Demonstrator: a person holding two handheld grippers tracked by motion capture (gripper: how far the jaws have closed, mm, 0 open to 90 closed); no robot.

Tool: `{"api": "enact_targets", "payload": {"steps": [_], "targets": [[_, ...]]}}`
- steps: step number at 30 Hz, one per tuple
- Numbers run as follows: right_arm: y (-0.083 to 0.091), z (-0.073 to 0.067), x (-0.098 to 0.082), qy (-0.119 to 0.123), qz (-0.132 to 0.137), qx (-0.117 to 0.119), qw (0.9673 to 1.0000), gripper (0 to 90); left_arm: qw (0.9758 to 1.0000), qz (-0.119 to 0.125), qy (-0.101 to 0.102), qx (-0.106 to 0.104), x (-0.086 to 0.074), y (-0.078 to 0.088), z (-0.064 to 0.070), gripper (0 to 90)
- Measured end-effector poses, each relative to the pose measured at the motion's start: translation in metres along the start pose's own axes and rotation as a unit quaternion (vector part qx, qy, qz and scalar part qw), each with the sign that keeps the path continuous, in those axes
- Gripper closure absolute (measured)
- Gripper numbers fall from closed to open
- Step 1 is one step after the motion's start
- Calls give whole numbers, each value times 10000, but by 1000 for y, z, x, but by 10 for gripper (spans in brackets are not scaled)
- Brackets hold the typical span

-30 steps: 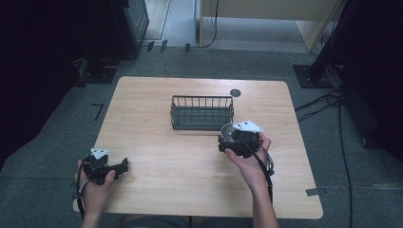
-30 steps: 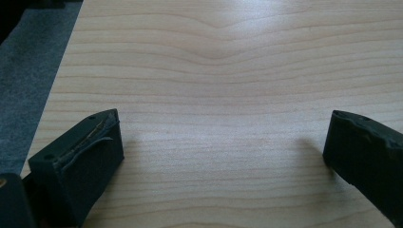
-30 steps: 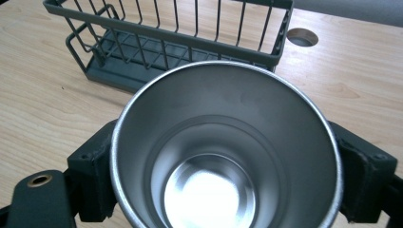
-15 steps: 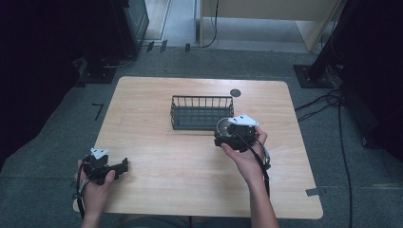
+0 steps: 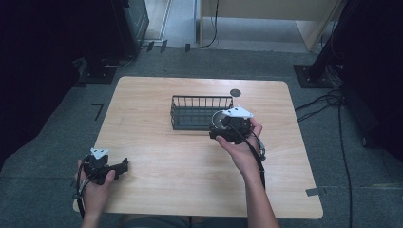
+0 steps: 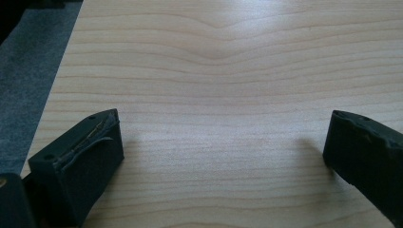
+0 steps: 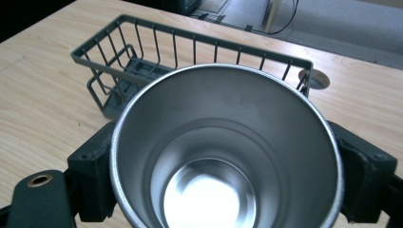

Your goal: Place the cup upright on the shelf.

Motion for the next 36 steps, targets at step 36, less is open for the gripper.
{"api": "enact_targets", "payload": {"steps": [36], "targets": [[-41, 2, 54, -65, 207, -123, 9997, 135, 10000, -10, -13, -7, 0, 0, 0, 0]]}}
Point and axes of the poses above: each handheld gripper's, and its own axes: y roughly backward along the jaws, x roughly out of its top, z roughly to its right, the point moved 4 cm from there along -y, roughly forward along the jaws
